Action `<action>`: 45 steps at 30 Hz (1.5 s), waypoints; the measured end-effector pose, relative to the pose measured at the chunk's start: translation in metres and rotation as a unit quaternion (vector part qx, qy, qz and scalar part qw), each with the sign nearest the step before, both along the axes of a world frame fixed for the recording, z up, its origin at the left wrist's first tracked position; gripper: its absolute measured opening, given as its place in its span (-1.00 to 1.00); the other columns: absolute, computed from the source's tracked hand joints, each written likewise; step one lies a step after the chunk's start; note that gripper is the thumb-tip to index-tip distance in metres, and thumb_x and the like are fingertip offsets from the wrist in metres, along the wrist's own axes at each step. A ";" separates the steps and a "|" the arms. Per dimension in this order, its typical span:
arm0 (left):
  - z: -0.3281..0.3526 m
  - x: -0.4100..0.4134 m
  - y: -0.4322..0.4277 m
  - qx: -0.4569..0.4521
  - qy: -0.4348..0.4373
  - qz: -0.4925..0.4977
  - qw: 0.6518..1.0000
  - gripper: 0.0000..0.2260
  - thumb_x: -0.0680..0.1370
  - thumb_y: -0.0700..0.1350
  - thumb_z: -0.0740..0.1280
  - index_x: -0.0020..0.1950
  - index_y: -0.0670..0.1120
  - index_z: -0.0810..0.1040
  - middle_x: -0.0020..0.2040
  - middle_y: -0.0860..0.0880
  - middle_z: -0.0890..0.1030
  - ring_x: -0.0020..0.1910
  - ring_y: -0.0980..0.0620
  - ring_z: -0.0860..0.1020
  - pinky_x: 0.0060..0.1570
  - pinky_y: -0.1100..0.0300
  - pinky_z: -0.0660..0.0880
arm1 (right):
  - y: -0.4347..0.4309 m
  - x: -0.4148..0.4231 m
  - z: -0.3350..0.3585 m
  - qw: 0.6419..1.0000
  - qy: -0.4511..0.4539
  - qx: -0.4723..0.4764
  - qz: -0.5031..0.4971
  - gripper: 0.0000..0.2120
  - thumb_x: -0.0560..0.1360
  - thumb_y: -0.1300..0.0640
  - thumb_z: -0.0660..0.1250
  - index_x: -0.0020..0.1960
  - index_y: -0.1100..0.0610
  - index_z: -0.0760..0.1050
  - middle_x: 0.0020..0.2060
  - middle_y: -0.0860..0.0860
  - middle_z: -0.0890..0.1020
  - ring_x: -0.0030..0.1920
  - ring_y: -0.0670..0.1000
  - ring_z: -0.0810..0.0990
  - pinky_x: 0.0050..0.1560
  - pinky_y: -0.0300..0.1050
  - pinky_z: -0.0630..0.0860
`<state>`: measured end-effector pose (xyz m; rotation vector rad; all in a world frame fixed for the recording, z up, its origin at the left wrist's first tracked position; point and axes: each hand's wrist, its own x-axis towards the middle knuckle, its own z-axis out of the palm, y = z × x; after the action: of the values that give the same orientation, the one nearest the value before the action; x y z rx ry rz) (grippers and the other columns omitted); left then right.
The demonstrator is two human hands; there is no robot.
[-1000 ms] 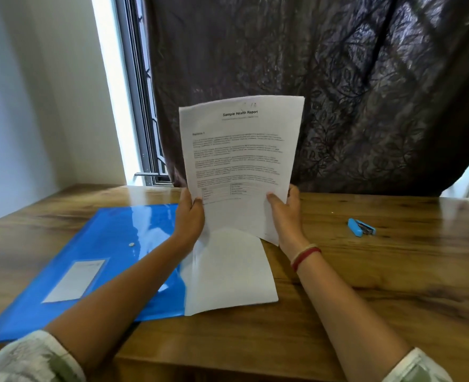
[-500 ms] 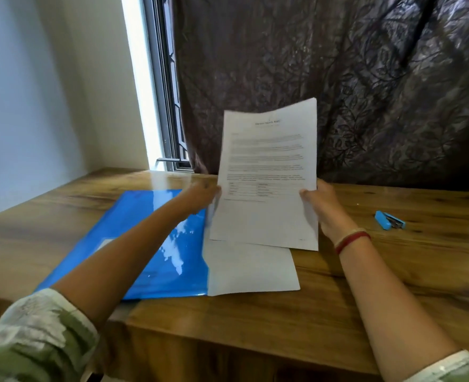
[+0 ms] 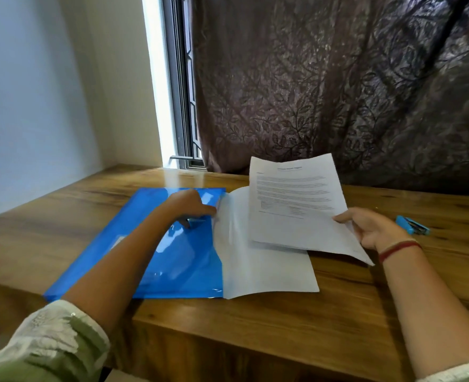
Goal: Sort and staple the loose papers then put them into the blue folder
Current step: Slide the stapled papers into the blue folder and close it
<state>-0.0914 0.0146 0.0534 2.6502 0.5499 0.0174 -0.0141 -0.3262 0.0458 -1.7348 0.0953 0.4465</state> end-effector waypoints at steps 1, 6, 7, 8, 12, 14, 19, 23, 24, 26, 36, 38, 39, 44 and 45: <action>0.001 0.000 0.008 -0.054 0.006 -0.006 0.999 -0.66 0.50 0.11 0.40 -0.20 -0.16 0.48 -0.30 -0.10 0.54 -0.41 0.00 0.55 -0.33 0.22 0.55 | -0.002 -0.001 0.001 1.000 0.008 0.004 0.017 -0.87 0.53 0.23 0.28 0.07 0.14 0.49 0.03 0.19 0.62 0.05 0.21 0.59 0.18 0.13 0.49; 0.001 -0.007 0.032 -0.218 -0.002 -0.012 0.976 -0.73 0.50 0.04 0.44 -0.10 -0.17 0.56 -0.11 -0.17 0.57 -0.21 -0.06 0.55 0.02 0.02 0.60 | -0.012 0.004 -0.001 0.994 0.002 -0.016 0.107 -0.78 0.51 0.29 0.28 0.14 0.17 0.54 0.01 0.20 0.67 0.06 0.25 0.60 0.15 0.21 0.48; -0.001 -0.009 0.033 -0.223 -0.007 -0.012 0.975 -0.73 0.51 0.03 0.43 -0.06 -0.19 0.57 -0.10 -0.17 0.58 -0.19 -0.06 0.55 -0.01 0.04 0.59 | -0.013 0.005 -0.001 0.992 0.000 -0.026 0.125 -0.74 0.49 0.30 0.29 0.17 0.19 0.54 0.02 0.21 0.67 0.06 0.25 0.61 0.14 0.20 0.49; -0.001 -0.011 0.032 -0.226 -0.013 -0.013 0.974 -0.72 0.52 0.01 0.42 -0.02 -0.21 0.58 -0.10 -0.18 0.58 -0.17 -0.07 0.56 -0.02 0.05 0.59 | -0.016 0.008 -0.002 0.989 -0.005 -0.037 0.141 -0.68 0.46 0.29 0.31 0.20 0.20 0.54 0.05 0.22 0.67 0.08 0.26 0.61 0.16 0.21 0.50; -0.005 -0.015 0.032 -0.226 -0.034 -0.014 0.974 -0.69 0.54 0.01 0.39 0.09 -0.23 0.59 -0.07 -0.19 0.59 -0.12 -0.08 0.58 0.00 0.03 0.60 | -0.019 0.010 -0.004 0.978 -0.001 -0.062 0.201 -0.40 0.22 0.21 0.56 0.25 0.19 0.53 0.13 0.21 0.64 0.16 0.28 0.59 0.26 0.29 0.45; -0.006 -0.015 0.031 -0.209 -0.036 -0.022 0.977 -0.69 0.57 0.00 0.35 0.11 -0.24 0.58 -0.03 -0.19 0.59 -0.10 -0.07 0.58 -0.04 0.08 0.59 | -0.016 0.010 -0.005 0.967 0.011 -0.059 0.248 -0.26 0.13 0.15 0.63 0.28 0.18 0.52 0.18 0.21 0.61 0.18 0.27 0.59 0.22 0.26 0.48; -0.005 -0.016 0.025 -0.175 -0.027 -0.027 0.984 -0.67 0.60 0.01 0.30 0.20 -0.22 0.56 0.10 -0.21 0.59 0.02 -0.11 0.59 -0.13 0.15 0.60 | -0.007 0.004 -0.001 0.949 0.035 -0.001 0.312 -0.28 0.14 0.26 0.62 0.27 0.03 0.53 0.20 0.20 0.60 0.17 0.30 0.59 0.06 0.20 0.55; -0.002 -0.016 0.018 -0.145 -0.017 -0.031 0.989 -0.73 0.57 0.01 0.33 0.10 -0.19 0.56 0.02 -0.18 0.56 -0.04 -0.11 0.56 0.01 -0.01 0.62 | -0.003 0.001 0.003 0.948 0.026 0.053 0.312 -0.36 0.17 0.26 0.63 0.21 -0.01 0.59 0.21 0.19 0.60 0.16 0.30 0.60 0.01 0.18 0.58; -0.002 -0.015 0.016 -0.128 -0.013 -0.032 0.991 -0.72 0.56 0.01 0.34 0.09 -0.19 0.56 0.01 -0.18 0.56 -0.07 -0.10 0.56 0.01 -0.02 0.63 | -0.001 0.000 0.004 0.950 0.025 0.066 0.305 -0.38 0.21 0.27 0.61 0.23 0.00 0.58 0.20 0.20 0.60 0.15 0.30 0.61 -0.02 0.17 0.59; -0.001 -0.017 0.008 -0.075 -0.011 -0.031 0.997 -0.68 0.54 0.03 0.35 0.14 -0.19 0.57 0.05 -0.18 0.58 -0.06 -0.11 0.59 -0.03 0.03 0.64 | 0.006 -0.003 0.006 0.957 0.012 0.078 0.278 -0.48 0.32 0.33 0.48 0.25 0.04 0.55 0.16 0.20 0.62 0.07 0.27 0.65 -0.13 0.12 0.62; 0.003 -0.055 -0.054 0.272 -0.044 -0.027 0.961 -0.68 0.44 0.01 0.41 0.11 -0.11 0.50 -0.01 -0.07 0.56 0.03 -0.10 0.56 -0.04 0.10 0.50 | 0.048 -0.013 -0.005 0.982 -0.025 0.018 0.188 -0.72 0.53 0.36 0.28 0.08 0.01 0.53 0.01 0.15 0.66 -0.16 0.16 0.69 -0.40 -0.09 0.60; 0.004 -0.068 -0.063 0.309 -0.016 -0.031 0.950 -0.67 0.42 0.02 0.44 0.10 -0.08 0.50 -0.08 -0.04 0.51 0.04 -0.09 0.57 -0.08 0.10 0.51 | 0.048 -0.012 -0.006 0.986 -0.022 0.030 0.164 -0.73 0.53 0.38 0.26 0.06 0.04 0.53 0.03 0.17 0.64 -0.14 0.16 0.68 -0.41 -0.09 0.60; 0.002 -0.075 -0.065 0.318 -0.001 -0.032 0.948 -0.66 0.41 0.05 0.45 0.10 -0.06 0.49 -0.14 -0.01 0.47 0.01 -0.07 0.56 -0.14 0.13 0.46 | 0.049 -0.011 -0.007 0.987 -0.022 0.033 0.154 -0.73 0.53 0.39 0.26 0.06 0.06 0.53 0.05 0.18 0.64 -0.12 0.17 0.67 -0.41 -0.09 0.61; -0.005 -0.098 -0.063 0.297 -0.015 -0.016 0.955 -0.74 0.49 0.09 0.37 -0.05 -0.07 0.42 -0.28 0.02 0.35 -0.13 -0.02 0.49 -0.22 0.17 0.36 | 0.052 -0.012 -0.004 0.989 -0.049 -0.010 0.136 -0.73 0.51 0.39 0.29 0.09 0.08 0.53 0.04 0.15 0.64 -0.07 0.17 0.67 -0.36 -0.10 0.62; -0.004 -0.101 -0.060 0.279 -0.031 -0.010 0.960 -0.76 0.50 0.07 0.35 -0.08 -0.07 0.42 -0.25 0.01 0.39 -0.09 -0.04 0.52 -0.21 0.17 0.36 | 0.050 -0.015 0.000 0.985 -0.055 -0.028 0.158 -0.74 0.51 0.38 0.30 0.06 0.07 0.54 0.03 0.14 0.65 -0.09 0.16 0.67 -0.37 -0.11 0.61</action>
<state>-0.1928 -0.0453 0.0498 3.1865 0.5615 0.2895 -0.0287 -0.2759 0.0458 -1.8325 -0.2531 0.5830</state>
